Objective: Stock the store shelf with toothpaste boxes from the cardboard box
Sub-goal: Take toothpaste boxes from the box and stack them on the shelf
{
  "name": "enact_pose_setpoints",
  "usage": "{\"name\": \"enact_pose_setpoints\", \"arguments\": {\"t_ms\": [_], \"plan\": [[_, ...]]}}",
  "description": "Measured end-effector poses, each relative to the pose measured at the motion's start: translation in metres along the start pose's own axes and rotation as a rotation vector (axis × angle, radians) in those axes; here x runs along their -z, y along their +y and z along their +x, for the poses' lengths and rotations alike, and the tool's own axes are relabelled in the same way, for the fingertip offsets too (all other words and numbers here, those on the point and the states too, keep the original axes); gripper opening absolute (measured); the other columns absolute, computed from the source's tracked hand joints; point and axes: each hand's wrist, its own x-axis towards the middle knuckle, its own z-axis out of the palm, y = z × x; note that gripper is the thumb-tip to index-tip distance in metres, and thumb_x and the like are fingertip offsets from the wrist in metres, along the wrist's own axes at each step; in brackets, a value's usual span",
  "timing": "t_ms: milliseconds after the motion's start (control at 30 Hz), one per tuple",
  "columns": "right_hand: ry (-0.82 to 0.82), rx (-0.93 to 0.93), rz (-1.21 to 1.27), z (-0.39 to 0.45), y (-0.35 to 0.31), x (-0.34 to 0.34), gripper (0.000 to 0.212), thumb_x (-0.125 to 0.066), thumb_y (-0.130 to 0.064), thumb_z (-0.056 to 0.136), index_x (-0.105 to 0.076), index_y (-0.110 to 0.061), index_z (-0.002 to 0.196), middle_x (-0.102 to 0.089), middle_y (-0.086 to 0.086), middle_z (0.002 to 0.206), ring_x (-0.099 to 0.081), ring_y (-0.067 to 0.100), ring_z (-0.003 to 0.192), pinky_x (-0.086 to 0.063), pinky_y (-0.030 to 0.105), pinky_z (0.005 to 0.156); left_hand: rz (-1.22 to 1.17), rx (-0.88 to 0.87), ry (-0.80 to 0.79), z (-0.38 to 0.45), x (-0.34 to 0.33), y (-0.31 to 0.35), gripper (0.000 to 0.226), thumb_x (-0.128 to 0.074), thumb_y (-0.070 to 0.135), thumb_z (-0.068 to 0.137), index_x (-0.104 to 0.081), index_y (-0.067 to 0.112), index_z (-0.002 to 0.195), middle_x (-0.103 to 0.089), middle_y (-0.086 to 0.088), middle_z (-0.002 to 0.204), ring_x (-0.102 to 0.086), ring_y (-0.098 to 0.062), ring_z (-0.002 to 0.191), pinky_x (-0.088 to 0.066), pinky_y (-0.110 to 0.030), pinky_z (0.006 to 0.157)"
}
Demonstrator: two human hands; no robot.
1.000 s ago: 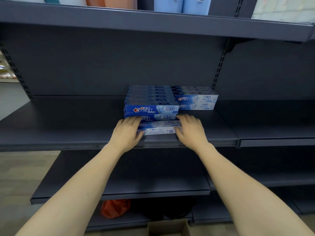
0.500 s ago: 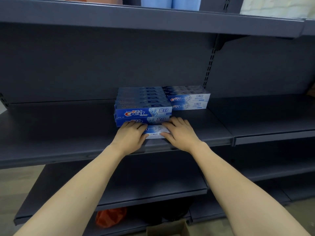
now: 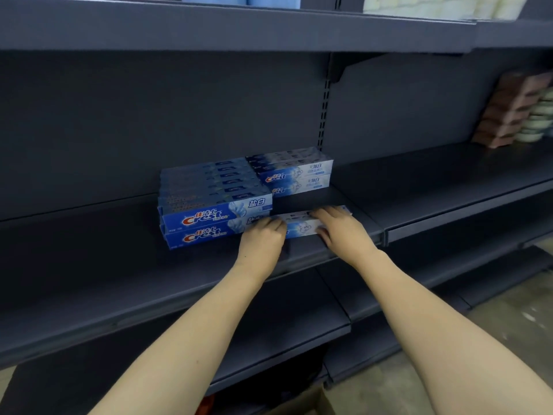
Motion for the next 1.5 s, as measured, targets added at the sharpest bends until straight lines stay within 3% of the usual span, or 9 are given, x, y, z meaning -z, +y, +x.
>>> {"name": "enact_pose_setpoints", "arguments": {"t_ms": [267, 600, 767, 867, 1067, 1200, 1367, 1400, 1500], "plan": [[0.075, 0.089, 0.004, 0.007, 0.038, -0.003, 0.047, -0.083, 0.001, 0.061, -0.072, -0.008, 0.106, -0.071, 0.007, 0.109, -0.069, 0.025, 0.096, -0.057, 0.032, 0.07, 0.001, 0.054, 0.018, 0.023, -0.022, 0.02, 0.045, -0.086, -0.003, 0.033, -0.074, 0.003, 0.076, -0.073, -0.008, 0.08, -0.071, -0.022, 0.075, -0.057, -0.029, 0.047], [0.007, 0.171, -0.008, 0.032, 0.083, -0.007, 0.048, -0.084, -0.003, 0.061, -0.071, -0.009, 0.107, -0.068, 0.01, 0.108, -0.068, 0.033, 0.082, -0.057, 0.035, 0.049, 0.073, 0.165, -0.001, 0.053, -0.036, 0.039, 0.042, -0.084, -0.004, 0.035, -0.074, 0.006, 0.075, -0.074, -0.004, 0.081, -0.072, -0.02, 0.076, -0.057, -0.026, 0.051], [-0.036, 0.173, 0.001, 0.056, 0.084, -0.016, 0.041, -0.058, -0.01, 0.089, -0.054, -0.01, 0.13, -0.052, 0.011, 0.128, -0.052, 0.033, 0.115, -0.048, 0.039, 0.085, 0.159, 0.283, -0.097, 0.068, -0.037, 0.037, 0.043, -0.085, -0.007, 0.033, -0.072, 0.003, 0.073, -0.072, -0.008, 0.077, -0.071, -0.025, 0.07, -0.052, -0.028, 0.039], [-0.039, 0.182, 0.005, 0.069, 0.083, -0.024, 0.04, -0.052, -0.011, 0.092, -0.05, -0.01, 0.132, -0.049, 0.011, 0.129, -0.047, 0.031, 0.12, -0.045, 0.037, 0.091, 0.22, 0.329, -0.116, 0.076, -0.038, 0.038, 0.047, -0.086, -0.007, 0.025, -0.071, 0.001, 0.068, -0.07, -0.01, 0.071, -0.07, -0.026, 0.065, -0.048, -0.027, 0.036], [-0.027, 0.204, 0.004, 0.092, 0.083, -0.038, 0.043, -0.082, 0.003, 0.055, -0.069, -0.003, 0.095, -0.064, 0.015, 0.09, -0.066, 0.034, 0.078, -0.058, 0.038, 0.055, 0.316, 0.356, -0.133, 0.095, -0.051, 0.031, 0.044, -0.087, -0.005, 0.026, -0.07, -0.002, 0.067, -0.069, -0.014, 0.067, -0.07, -0.027, 0.064, -0.048, -0.025, 0.035], [0.011, 0.243, -0.006, 0.104, 0.083, -0.041, 0.046, -0.086, 0.003, 0.044, -0.071, -0.005, 0.087, -0.065, 0.012, 0.084, -0.068, 0.029, 0.072, -0.055, 0.032, 0.049, 0.327, 0.417, -0.184, 0.105, -0.061, 0.024, 0.039, -0.086, -0.004, 0.031, -0.069, -0.003, 0.066, -0.068, -0.014, 0.067, -0.068, -0.026, 0.063, -0.047, -0.024, 0.035], [0.031, 0.244, -0.006, 0.113, 0.084, -0.048, 0.05, -0.087, 0.004, 0.04, -0.072, -0.006, 0.086, -0.065, 0.01, 0.081, -0.068, 0.027, 0.073, -0.055, 0.028, 0.05, 0.343, 0.536, -0.318, 0.116, -0.056, 0.026, 0.035, -0.048, -0.002, 0.089, -0.05, -0.003, 0.123, -0.051, -0.016, 0.129, -0.047, -0.028, 0.123, -0.05, -0.032, 0.087], [0.033, 0.245, -0.002, 0.113, 0.084, -0.049, 0.05, -0.087, 0.004, 0.04, -0.072, -0.006, 0.087, -0.065, 0.011, 0.082, -0.068, 0.027, 0.075, -0.055, 0.028, 0.051, 0.347, 0.531, -0.312, 0.117, -0.057, 0.026, 0.034, -0.054, -0.002, 0.086, -0.053, -0.003, 0.12, -0.054, -0.017, 0.124, -0.05, -0.029, 0.119, -0.053, -0.033, 0.083], [0.038, 0.221, 0.002, 0.113, 0.084, -0.05, 0.051, -0.086, 0.006, 0.042, -0.072, -0.006, 0.089, -0.066, 0.012, 0.084, -0.068, 0.029, 0.078, -0.056, 0.029, 0.056, 0.338, 0.502, -0.286, 0.116, -0.054, 0.026, 0.034, -0.083, -0.004, 0.044, -0.069, -0.002, 0.075, -0.068, -0.014, 0.076, -0.068, -0.027, 0.074, -0.052, -0.028, 0.041]]}}
